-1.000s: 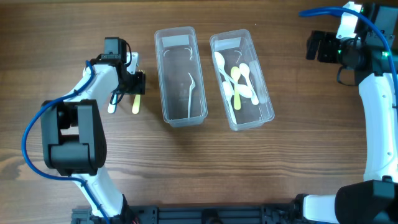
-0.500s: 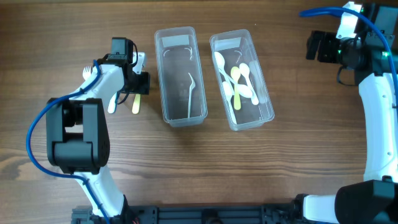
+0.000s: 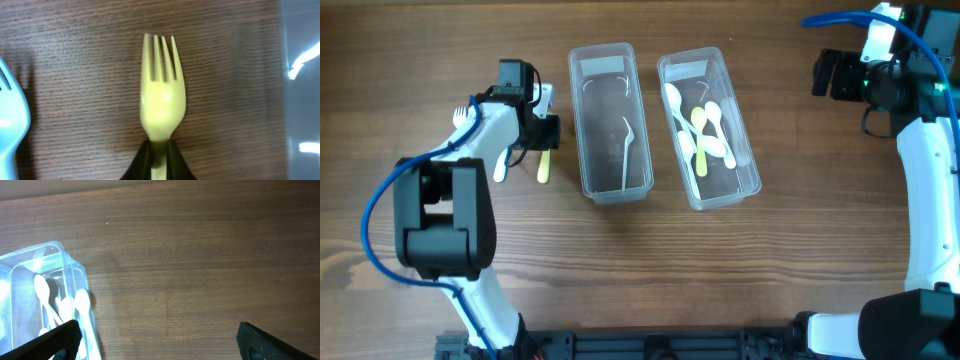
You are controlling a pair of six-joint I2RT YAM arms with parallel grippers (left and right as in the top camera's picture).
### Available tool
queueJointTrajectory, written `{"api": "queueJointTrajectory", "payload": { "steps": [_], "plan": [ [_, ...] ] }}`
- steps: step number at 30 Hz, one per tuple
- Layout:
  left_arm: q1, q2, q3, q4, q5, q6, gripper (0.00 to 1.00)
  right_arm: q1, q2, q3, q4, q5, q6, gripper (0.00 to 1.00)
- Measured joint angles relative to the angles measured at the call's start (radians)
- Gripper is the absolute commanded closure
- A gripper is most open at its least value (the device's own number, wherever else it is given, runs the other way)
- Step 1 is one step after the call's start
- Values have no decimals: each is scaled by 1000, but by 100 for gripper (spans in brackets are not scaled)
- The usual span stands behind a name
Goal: Pack container
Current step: 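Return the left gripper to the forks and grasp the cream fork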
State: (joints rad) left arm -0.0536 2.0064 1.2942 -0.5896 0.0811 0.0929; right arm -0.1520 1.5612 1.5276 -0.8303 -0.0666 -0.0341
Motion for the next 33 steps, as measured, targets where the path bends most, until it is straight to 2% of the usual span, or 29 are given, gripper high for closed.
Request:
{"api": "queueJointTrajectory", "payload": {
  "steps": [5,16,19,20,21,22,24,26,29,33],
  "plan": [
    [-1,-7,8,-6,-26,-10,96,0,0,0,0,0,0,0],
    [-5,-66,37,-129,-129,-53,96,0,0,0,0,0,0,0],
    [-5,-146,47,-129,-137,-61,85,0,0,0,0,0,0,0],
    [-5,-176,52,-129,-137,-68,71,0,0,0,0,0,0,0],
    [-5,-194,55,-129,-137,-71,61,0,0,0,0,0,0,0],
    [-5,-235,63,-129,-137,-71,55,0,0,0,0,0,0,0],
    [-5,-264,70,-129,-135,-71,51,0,0,0,0,0,0,0],
    [-5,-273,74,-142,-132,-79,40,0,0,0,0,0,0,0],
    [-5,-266,74,-175,-128,-75,35,0,0,0,0,0,0,0],
    [-6,-248,73,-186,-120,-68,33,0,0,0,0,0,0,0]
  ]
}}
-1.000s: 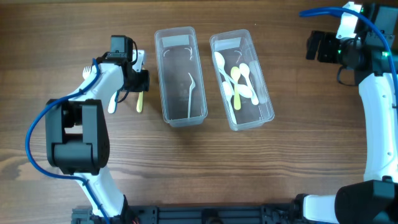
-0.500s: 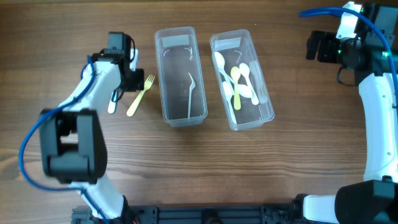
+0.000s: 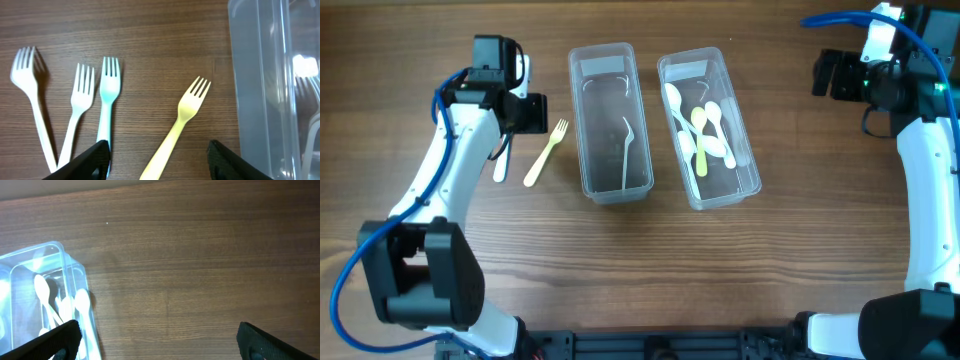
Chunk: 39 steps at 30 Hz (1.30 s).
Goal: Pack container
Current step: 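Return the left gripper to the forks and grasp the cream fork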
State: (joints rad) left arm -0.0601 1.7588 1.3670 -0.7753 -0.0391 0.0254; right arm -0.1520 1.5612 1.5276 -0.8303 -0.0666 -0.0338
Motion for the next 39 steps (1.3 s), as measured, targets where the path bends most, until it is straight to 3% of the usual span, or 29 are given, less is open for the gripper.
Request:
{"api": "queueJointTrajectory", "payload": {
  "steps": [6,21,28,39],
  "plan": [
    [-24,52,-7,0,6,77,26,0,0,0,0,0,0,0],
    [-62,250,-26,6,11,210,31,0,0,0,0,0,0,0],
    [-61,272,-24,13,29,221,69,0,0,0,0,0,0,0],
    [-63,273,-24,16,31,224,83,0,0,0,0,0,0,0]
  ]
}}
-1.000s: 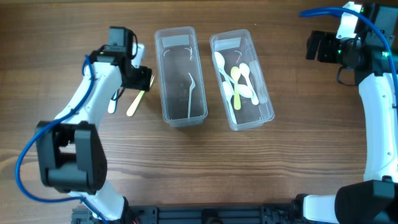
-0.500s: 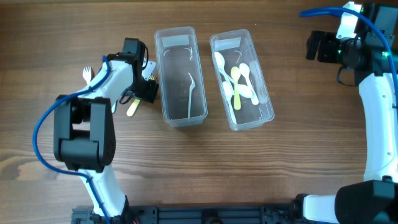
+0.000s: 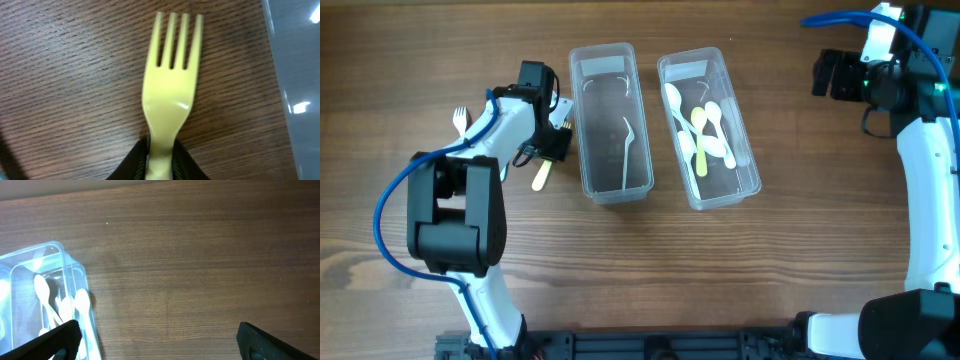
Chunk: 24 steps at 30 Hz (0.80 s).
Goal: Pack container
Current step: 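Return the left gripper to the forks and grasp the cream fork, then place the cream fork into the left container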
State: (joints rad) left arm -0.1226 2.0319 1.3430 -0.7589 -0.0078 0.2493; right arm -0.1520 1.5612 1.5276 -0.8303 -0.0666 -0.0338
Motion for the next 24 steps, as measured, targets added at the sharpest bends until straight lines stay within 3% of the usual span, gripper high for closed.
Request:
{"api": "queueJointTrajectory", "payload": {
  "steps": [10,24],
  "plan": [
    [0,-31,0,0,-75,-40,84,0,0,0,0,0,0,0],
    [-69,-407,14,-13,-76,-194,95,0,0,0,0,0,0,0]
  ]
}}
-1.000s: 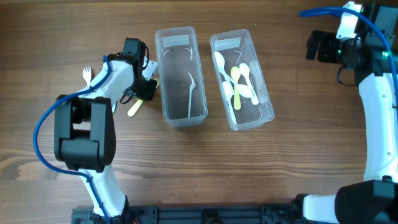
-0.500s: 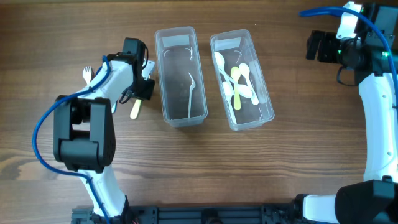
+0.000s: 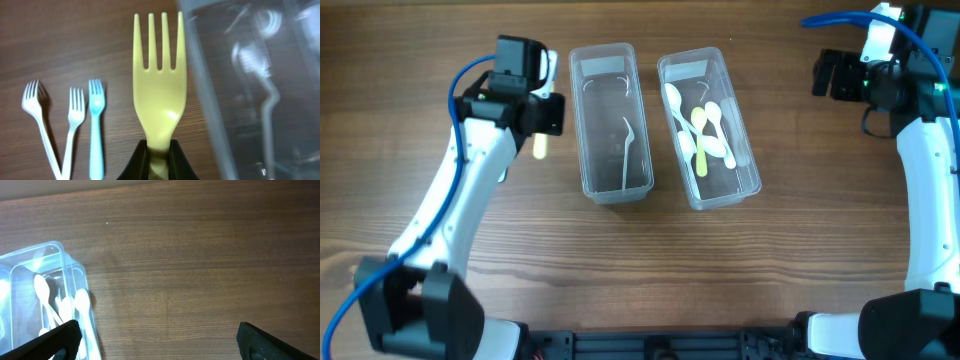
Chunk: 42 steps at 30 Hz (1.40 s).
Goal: Pack container
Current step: 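Place the cream fork into the left container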
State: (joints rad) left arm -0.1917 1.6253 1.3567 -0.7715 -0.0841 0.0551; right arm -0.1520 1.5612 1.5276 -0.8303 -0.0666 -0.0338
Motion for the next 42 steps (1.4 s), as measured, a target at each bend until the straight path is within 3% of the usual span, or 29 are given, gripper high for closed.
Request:
{"api": "queueJointTrajectory", "payload": {
  "steps": [13,23,25,27,30,32,42],
  "plan": [
    [-157,-26,4,13,7,-323,94,0,0,0,0,0,0,0],
    [-168,141,4,81,32,-431,88,0,0,0,0,0,0,0],
    [-168,164,4,102,56,-438,81,0,0,0,0,0,0,0],
    [-168,178,4,109,74,-444,57,0,0,0,0,0,0,0],
    [-168,181,4,114,94,-449,53,0,0,0,0,0,0,0],
    [-168,181,4,114,100,-451,45,0,0,0,0,0,0,0],
    [-160,131,4,88,103,-411,41,0,0,0,0,0,0,0]
  ]
}}
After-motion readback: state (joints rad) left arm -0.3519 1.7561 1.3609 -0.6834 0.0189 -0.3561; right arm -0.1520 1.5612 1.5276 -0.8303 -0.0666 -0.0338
